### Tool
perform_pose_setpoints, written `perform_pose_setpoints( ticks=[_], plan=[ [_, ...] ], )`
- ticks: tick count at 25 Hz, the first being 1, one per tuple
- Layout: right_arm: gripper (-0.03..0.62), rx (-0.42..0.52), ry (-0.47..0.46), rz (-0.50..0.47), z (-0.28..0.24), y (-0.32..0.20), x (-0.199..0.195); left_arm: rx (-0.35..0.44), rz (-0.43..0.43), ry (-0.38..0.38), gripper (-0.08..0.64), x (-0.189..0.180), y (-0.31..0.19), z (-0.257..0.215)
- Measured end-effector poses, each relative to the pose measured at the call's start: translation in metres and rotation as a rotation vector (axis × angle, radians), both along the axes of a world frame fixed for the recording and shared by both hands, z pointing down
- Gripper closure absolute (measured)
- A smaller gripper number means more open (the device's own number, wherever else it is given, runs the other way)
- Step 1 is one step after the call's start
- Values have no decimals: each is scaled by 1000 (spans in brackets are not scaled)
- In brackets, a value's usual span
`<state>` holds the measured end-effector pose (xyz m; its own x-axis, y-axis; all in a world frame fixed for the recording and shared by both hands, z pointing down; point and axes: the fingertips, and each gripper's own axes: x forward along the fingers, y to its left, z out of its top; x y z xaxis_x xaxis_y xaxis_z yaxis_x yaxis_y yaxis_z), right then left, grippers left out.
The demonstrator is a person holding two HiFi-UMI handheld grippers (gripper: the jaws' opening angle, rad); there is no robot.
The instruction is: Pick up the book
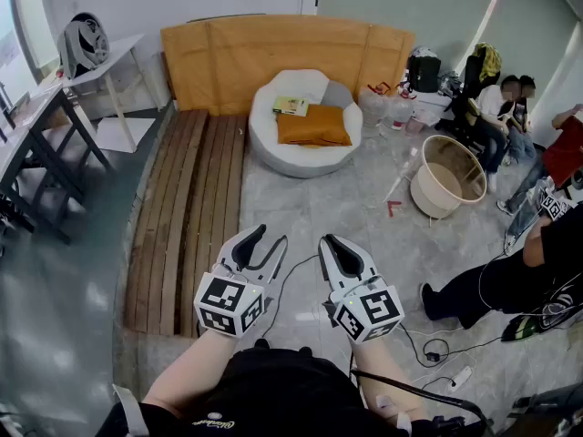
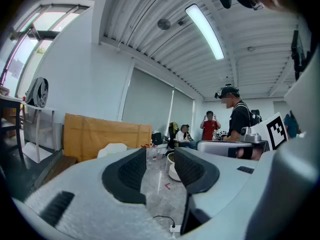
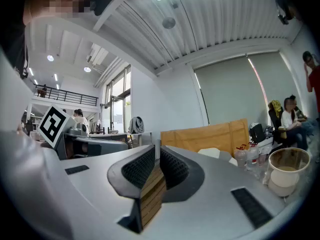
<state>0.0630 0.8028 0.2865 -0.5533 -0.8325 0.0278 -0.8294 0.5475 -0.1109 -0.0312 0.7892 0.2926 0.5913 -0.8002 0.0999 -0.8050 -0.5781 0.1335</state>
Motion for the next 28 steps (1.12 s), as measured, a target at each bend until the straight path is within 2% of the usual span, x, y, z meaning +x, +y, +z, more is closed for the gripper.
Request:
perform_pose_setpoints(
  ticks=[9,12,21,28],
  plan=[
    [560,-4,-25,-22,5,1,14,-7,-7,-14,385,15,0,6],
    [541,4,-30,-47,2,4,21,-9,-13,-17,390,25,1,4],
    [537,28,-47,-56,3,5,61,-4,-35,-38,393,59,5,7],
    [537,43,-38,-80,6,-21,61,0,-60,-40,394,60,-20,11]
  ],
)
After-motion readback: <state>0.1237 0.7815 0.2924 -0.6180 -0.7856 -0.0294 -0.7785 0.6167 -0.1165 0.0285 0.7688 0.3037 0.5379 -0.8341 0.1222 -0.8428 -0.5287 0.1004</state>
